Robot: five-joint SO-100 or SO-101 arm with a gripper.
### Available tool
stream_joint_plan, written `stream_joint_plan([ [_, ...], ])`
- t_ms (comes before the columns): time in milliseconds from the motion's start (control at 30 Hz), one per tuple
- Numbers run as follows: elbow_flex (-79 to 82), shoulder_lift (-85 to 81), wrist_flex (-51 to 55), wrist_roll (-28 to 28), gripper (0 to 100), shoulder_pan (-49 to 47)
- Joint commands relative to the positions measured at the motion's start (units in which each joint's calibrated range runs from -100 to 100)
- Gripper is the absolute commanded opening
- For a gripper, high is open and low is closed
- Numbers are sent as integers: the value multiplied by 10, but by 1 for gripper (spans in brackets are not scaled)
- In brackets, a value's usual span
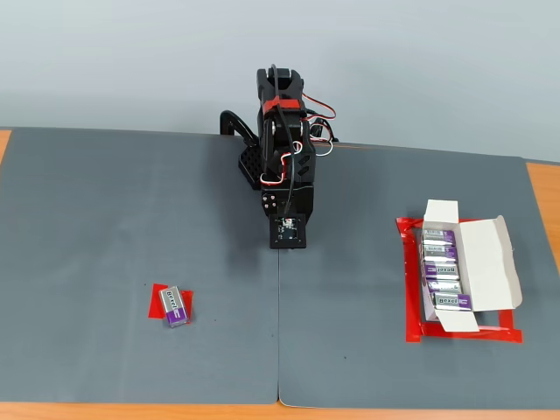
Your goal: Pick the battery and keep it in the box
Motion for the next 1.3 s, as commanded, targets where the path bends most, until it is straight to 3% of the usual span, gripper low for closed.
stream_joint_plan([
  [0,-33,2,-2,3,2,2],
  [967,-47,6,-2,3,2,5],
  [1267,-162,208,-118,3,2,6],
])
